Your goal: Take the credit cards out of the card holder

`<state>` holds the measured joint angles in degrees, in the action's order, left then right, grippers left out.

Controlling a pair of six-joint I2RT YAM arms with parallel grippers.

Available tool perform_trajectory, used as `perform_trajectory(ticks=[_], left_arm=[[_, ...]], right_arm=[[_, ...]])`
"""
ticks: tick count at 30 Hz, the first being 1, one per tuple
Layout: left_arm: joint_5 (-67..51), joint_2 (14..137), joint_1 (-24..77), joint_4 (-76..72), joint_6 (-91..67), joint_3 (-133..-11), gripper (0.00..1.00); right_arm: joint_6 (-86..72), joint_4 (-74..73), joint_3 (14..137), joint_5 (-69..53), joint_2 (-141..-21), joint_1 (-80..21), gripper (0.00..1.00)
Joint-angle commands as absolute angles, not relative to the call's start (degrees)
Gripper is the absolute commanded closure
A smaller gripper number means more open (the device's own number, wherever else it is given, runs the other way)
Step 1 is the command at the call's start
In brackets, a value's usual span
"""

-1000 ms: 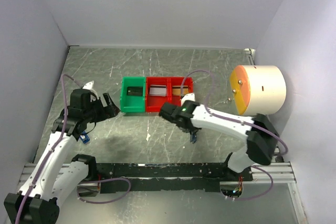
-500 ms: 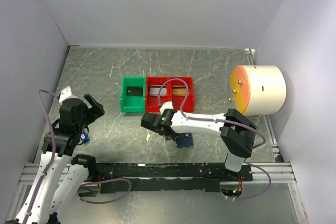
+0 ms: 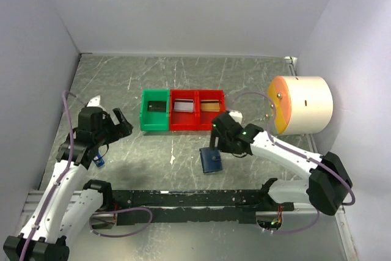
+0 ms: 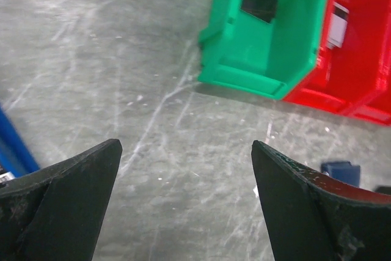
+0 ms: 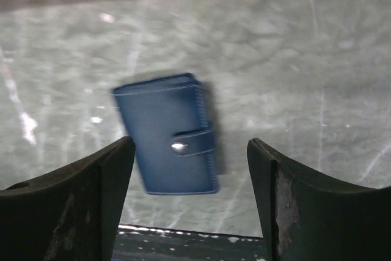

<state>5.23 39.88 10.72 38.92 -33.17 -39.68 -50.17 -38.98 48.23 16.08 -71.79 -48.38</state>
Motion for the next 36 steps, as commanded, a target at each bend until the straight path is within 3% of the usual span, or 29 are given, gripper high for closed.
perform_trajectory(ticks=[1,5,10,18,24,30,36], left_arm=[[-10.6,41.7,11.0,31.9,-28.5,-39.5,0.00],[-21.0,44.9,11.1,28.0,-34.3,-36.5,0.01],[-32.1,47.1,14.5,13.9,-46.0,-27.9,0.09],[-20.1,52.3,31.2,7.9,-53.0,-25.8,0.11],[-13.0,59.8,41.4,2.5,-57.9,-25.6,0.23],[-7.2,68.1,49.4,-1.4,-60.8,-26.3,0.29],[-3.2,78.3,55.0,-1.7,-61.0,-31.8,0.36]], right_arm=[[-47.9,-30.8,39.0,3.3,-69.2,-40.4,0.27],[-47.5,-26.3,34.7,-1.7,-70.1,-37.0,0.32],[-48.6,-20.1,30.4,-6.4,-72.8,-36.9,0.39],[-47.9,-6.8,26.2,-18.6,-77.0,-37.9,0.47],[-47.0,-8.0,30.3,-17.5,-79.2,-42.3,0.48],[-48.8,-17.2,34.7,-6.5,-76.9,-44.1,0.42],[-48.6,-26.4,39.4,2.3,-73.7,-47.4,0.46]])
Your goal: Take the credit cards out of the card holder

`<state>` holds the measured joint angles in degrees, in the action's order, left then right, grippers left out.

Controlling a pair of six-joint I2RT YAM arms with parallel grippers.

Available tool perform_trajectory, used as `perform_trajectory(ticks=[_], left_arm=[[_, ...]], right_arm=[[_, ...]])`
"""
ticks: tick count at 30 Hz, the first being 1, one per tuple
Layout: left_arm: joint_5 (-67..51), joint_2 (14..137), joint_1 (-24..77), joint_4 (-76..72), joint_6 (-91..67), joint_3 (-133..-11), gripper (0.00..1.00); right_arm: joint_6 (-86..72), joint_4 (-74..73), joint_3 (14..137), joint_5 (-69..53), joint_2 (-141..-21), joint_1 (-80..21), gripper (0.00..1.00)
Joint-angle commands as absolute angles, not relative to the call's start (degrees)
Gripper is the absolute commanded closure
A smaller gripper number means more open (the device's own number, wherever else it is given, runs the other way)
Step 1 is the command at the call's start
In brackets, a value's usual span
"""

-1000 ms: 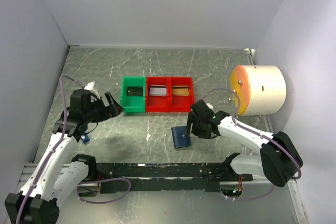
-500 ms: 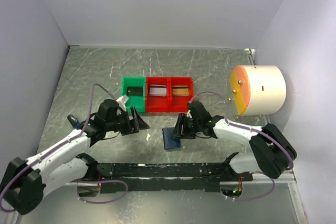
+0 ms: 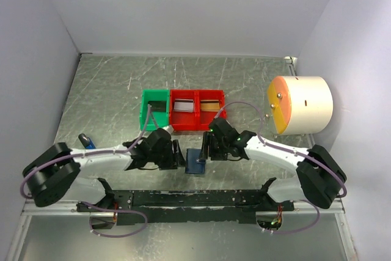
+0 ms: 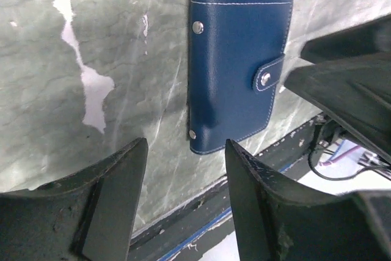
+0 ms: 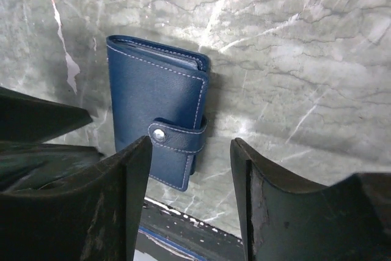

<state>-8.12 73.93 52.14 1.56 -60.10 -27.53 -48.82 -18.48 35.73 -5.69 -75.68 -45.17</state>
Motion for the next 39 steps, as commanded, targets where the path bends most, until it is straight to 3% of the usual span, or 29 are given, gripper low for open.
perform_trajectory(ticks=[1,6,14,28,39], left_arm=[[-2.4,79.5,55.5,-1.3,-61.2,-32.7,0.35],[-0.2,83.1,56.9,-2.7,-63.0,-33.2,0.43],[-0.4,85.2,57.3,-6.6,-65.3,-29.9,0.56],[1.6,84.7,58.9,-4.5,-66.7,-28.6,0.60],[0.9,86.9,58.9,-4.5,-67.2,-28.9,0.63]], right_arm=[[-48.8,-28.3,40.3,4.0,-73.9,-48.4,0.47],[-50.7,-31.7,43.5,9.4,-75.8,-53.4,0.57],[-52.2,-29.2,45.1,9.2,-78.6,-55.2,0.61],[-52.4,-32.2,52.6,9.7,-90.9,-56.6,0.69],[-53.1,-41.4,53.2,17.0,-92.0,-58.6,0.70]])
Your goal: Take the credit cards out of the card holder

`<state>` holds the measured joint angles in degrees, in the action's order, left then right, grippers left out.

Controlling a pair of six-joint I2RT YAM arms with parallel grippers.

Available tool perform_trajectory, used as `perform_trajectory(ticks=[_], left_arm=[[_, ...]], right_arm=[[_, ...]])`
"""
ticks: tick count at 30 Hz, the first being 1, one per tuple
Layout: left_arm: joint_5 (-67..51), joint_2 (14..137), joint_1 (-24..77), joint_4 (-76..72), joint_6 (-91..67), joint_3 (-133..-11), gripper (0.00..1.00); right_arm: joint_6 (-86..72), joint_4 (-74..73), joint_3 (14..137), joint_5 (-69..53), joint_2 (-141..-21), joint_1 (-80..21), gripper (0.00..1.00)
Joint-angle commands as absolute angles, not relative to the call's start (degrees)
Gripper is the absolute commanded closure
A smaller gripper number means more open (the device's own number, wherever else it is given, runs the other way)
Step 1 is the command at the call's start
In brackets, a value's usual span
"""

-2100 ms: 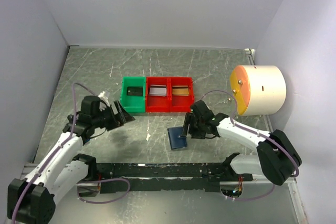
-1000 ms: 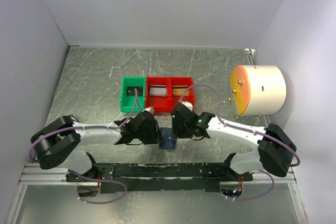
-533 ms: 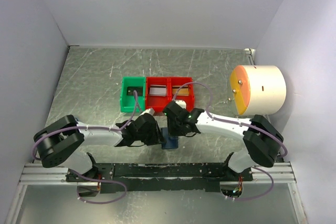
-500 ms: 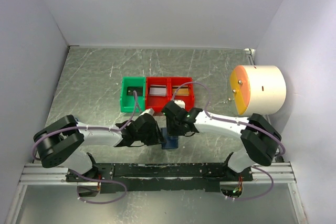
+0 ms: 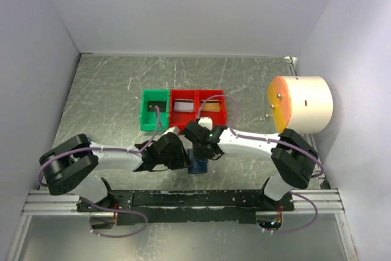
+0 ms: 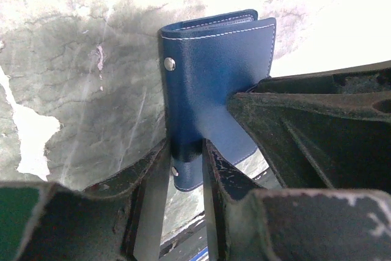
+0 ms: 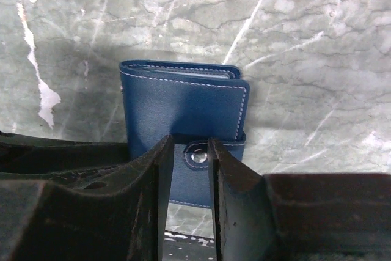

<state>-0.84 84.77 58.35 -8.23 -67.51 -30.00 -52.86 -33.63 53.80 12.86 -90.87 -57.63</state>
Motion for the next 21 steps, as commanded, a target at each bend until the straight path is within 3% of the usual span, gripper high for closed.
perform_trajectory(ticks=[1,14,17,21], left_arm=[[1.0,86.8,58.9,-4.3,-67.4,-28.8,0.63],[1.4,84.4,58.9,-3.2,-68.5,-27.3,0.63],[1.8,84.1,59.0,-2.5,-68.9,-27.1,0.63],[2.6,83.7,59.0,-0.5,-70.3,-26.5,0.63]], right_arm=[[-52.8,-41.6,53.0,17.0,-91.8,-58.8,0.69],[-52.4,-40.4,52.6,17.4,-93.0,-59.3,0.77],[-52.5,-38.2,52.3,15.6,-91.9,-59.3,0.88],[-52.7,-33.2,49.6,12.2,-89.2,-58.9,0.92]])
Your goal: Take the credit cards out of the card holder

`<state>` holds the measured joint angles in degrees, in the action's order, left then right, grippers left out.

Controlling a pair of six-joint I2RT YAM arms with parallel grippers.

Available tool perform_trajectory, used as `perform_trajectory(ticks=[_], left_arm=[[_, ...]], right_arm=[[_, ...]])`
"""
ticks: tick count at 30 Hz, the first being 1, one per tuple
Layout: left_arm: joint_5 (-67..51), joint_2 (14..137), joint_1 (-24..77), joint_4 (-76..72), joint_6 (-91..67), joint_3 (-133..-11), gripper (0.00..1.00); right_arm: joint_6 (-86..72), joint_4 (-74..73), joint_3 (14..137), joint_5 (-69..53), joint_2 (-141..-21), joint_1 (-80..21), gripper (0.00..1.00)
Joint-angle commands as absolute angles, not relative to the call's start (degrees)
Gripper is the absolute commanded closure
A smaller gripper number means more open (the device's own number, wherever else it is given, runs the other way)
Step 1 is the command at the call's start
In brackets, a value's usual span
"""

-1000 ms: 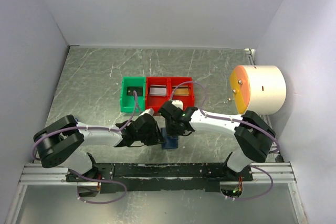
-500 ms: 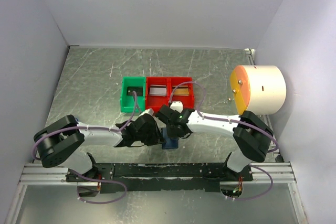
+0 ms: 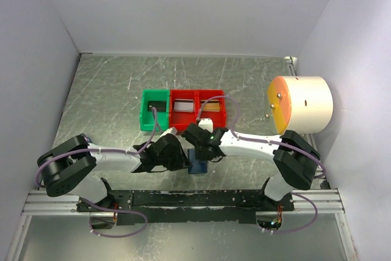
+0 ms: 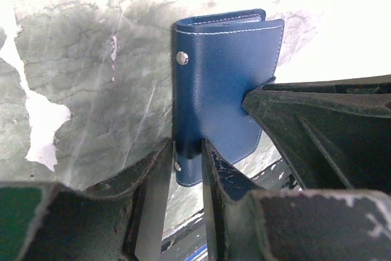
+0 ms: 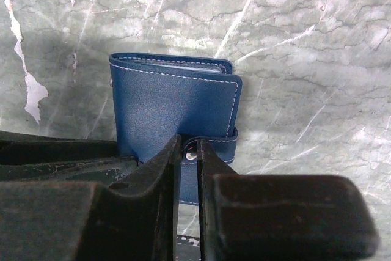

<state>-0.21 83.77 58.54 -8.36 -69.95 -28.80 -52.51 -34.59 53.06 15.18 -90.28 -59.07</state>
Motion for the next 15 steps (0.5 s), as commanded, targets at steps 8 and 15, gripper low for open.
perform_trajectory(ticks=[8,15], left_arm=[[3.7,82.7,59.0,-0.4,-71.4,-25.1,0.63],[3.0,84.9,59.0,-0.7,-71.0,-26.2,0.63]], right_arm=[[-52.0,-29.4,46.7,8.9,-85.5,-57.0,1.00],[-50.5,-29.8,45.7,7.9,-82.0,-55.6,1.00]])
